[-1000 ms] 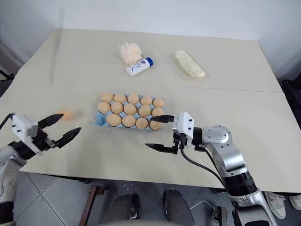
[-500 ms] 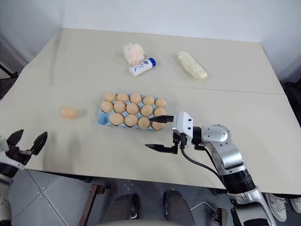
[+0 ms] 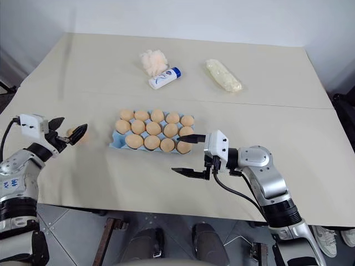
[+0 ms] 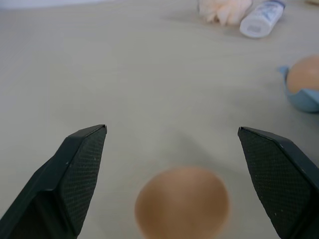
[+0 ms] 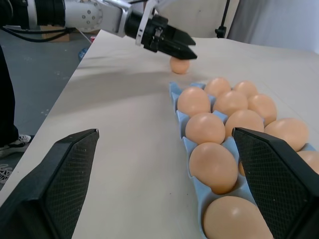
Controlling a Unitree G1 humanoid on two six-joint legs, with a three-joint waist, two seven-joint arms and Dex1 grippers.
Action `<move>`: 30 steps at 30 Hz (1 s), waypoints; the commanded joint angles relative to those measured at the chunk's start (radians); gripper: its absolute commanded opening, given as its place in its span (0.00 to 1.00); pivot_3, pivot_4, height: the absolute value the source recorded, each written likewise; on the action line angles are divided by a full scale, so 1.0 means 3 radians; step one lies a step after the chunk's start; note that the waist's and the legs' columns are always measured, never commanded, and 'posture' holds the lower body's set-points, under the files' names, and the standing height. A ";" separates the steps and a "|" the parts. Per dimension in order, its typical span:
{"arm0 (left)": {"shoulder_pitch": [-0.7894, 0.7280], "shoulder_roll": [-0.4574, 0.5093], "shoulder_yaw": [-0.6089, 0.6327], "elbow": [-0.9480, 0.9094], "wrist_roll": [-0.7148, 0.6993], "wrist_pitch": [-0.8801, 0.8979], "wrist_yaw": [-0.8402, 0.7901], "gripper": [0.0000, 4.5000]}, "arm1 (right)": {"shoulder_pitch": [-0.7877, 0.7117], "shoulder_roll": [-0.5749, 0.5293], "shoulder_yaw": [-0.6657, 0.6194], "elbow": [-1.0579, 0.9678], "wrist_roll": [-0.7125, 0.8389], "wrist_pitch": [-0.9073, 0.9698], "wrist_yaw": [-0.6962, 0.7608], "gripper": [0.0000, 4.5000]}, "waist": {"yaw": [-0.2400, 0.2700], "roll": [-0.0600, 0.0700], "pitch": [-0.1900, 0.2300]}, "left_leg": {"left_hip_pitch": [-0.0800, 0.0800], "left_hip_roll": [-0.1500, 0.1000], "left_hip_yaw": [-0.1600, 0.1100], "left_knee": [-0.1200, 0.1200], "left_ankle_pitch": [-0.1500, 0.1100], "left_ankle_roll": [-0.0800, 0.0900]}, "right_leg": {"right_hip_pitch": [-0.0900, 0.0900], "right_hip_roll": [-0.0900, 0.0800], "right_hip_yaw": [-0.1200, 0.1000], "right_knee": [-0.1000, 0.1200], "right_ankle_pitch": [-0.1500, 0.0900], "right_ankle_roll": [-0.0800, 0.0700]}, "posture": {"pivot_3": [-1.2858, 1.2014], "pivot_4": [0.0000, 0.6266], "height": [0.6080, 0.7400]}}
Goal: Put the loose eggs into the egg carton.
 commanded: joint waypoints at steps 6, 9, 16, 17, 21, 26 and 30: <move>-0.0141 0.0105 -0.0117 0.0327 0.0095 -0.0074 -0.0135 0.87 | 0.0002 0.0001 -0.0057 -0.0141 0.0022 0.0000 -0.0076 1.00 | 0.0004 0.0000 0.0000 | 0.0000 0.0000 -0.0001 0.0003 0.0001 0.0000 | 0.0000 0.0000 0.0000 0.0005 0.0000 0.0000 | 0.52 0.24 1.00; -0.0131 0.0103 -0.0116 0.0321 0.0089 -0.0056 -0.0136 0.67 | 0.0003 0.0009 -0.0045 -0.0142 0.0024 -0.0003 -0.0092 1.00 | 0.0006 0.0000 0.0000 | 0.0000 0.0000 -0.0001 0.0004 0.0001 0.0000 | 0.0000 0.0000 0.0000 0.0006 0.0000 0.0000 | 0.52 0.24 1.00; -0.0012 -0.0048 0.0037 -0.0549 -0.0496 0.0113 -0.0519 0.55 | 0.0032 -0.0006 -0.0056 -0.0150 0.0024 -0.0015 -0.0105 1.00 | 0.0009 0.0000 0.0000 | 0.0000 0.0000 -0.0002 0.0003 0.0001 0.0000 | 0.0000 -0.0001 -0.0001 0.0006 0.0000 0.0000 | 0.52 0.24 1.00; 0.0006 -0.0063 0.0019 -0.0711 -0.0560 0.0179 -0.0565 0.55 | 0.0038 -0.0008 -0.0058 -0.0150 0.0023 -0.0017 -0.0105 1.00 | 0.0009 0.0000 0.0000 | -0.0001 0.0000 -0.0002 0.0003 0.0001 0.0000 | 0.0000 -0.0001 -0.0001 0.0005 0.0000 0.0000 | 0.52 0.24 1.00; 0.0102 -0.0058 -0.0205 -0.1340 -0.0753 0.0530 -0.0835 0.55 | 0.0053 -0.0002 -0.0056 -0.0147 0.0010 -0.0030 -0.0120 1.00 | 0.0011 0.0000 0.0000 | 0.0000 0.0000 -0.0002 0.0003 0.0001 0.0000 | 0.0002 -0.0001 0.0000 0.0005 0.0000 0.0000 | 0.52 0.24 1.00; 0.0175 -0.0065 -0.0469 -0.1499 -0.0648 0.0651 -0.0961 0.55 | 0.0054 0.0019 -0.0043 -0.0150 -0.0002 -0.0042 -0.0157 1.00 | -0.0008 0.0000 0.0000 | 0.0002 0.0000 0.0000 0.0004 0.0002 -0.0001 | 0.0002 0.0000 0.0003 0.0008 0.0000 0.0000 | 0.52 0.24 1.00; 0.0206 -0.0045 -0.0624 -0.1407 -0.0542 0.0601 -0.1070 0.55 | 0.0064 0.0024 -0.0042 -0.0166 -0.0008 -0.0050 -0.0196 1.00 | -0.0003 0.0000 0.0000 | 0.0003 0.0000 -0.0001 0.0004 0.0003 -0.0001 | 0.0001 0.0001 0.0003 0.0011 0.0000 0.0000 | 0.52 0.24 1.00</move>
